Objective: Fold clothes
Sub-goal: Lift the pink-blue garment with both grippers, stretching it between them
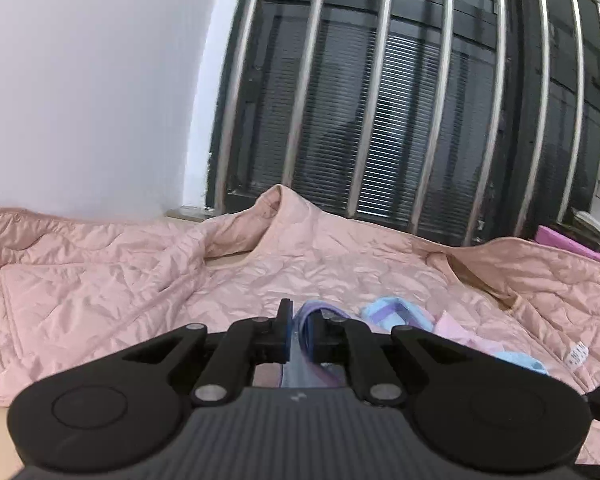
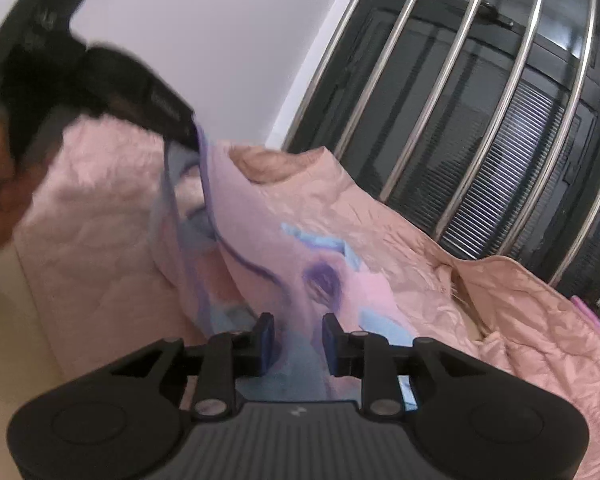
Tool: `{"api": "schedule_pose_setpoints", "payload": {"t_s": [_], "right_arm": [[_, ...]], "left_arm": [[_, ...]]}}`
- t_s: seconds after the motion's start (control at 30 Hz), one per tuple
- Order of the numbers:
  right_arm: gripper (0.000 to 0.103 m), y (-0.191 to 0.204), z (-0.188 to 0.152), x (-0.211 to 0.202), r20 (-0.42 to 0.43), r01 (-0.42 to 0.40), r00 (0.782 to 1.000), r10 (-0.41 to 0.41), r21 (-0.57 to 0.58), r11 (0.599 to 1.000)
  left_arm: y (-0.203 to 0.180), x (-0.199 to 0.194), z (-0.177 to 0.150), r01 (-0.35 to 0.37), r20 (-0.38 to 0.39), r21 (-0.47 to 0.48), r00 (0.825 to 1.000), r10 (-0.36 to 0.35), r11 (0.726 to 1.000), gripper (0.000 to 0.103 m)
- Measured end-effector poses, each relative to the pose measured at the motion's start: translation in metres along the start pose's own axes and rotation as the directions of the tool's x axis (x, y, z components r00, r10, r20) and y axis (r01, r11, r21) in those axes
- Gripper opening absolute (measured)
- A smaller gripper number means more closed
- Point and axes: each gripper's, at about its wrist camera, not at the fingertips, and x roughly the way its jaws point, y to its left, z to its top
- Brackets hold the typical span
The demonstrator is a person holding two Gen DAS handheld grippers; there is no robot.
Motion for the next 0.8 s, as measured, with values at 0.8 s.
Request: {"api": "schedule_pose_setpoints", "payload": {"t_s": [0.8], "right_arm": [[0.005, -0.009, -0.015, 0.023, -0.150, 0.105, 0.983, -0.103, 0.004, 0.994]], "left_arm": [[-0.010, 0.037, -0.024, -0.003, -0.265, 0.069, 0.964, 0.021, 0.998, 0.006]]}}
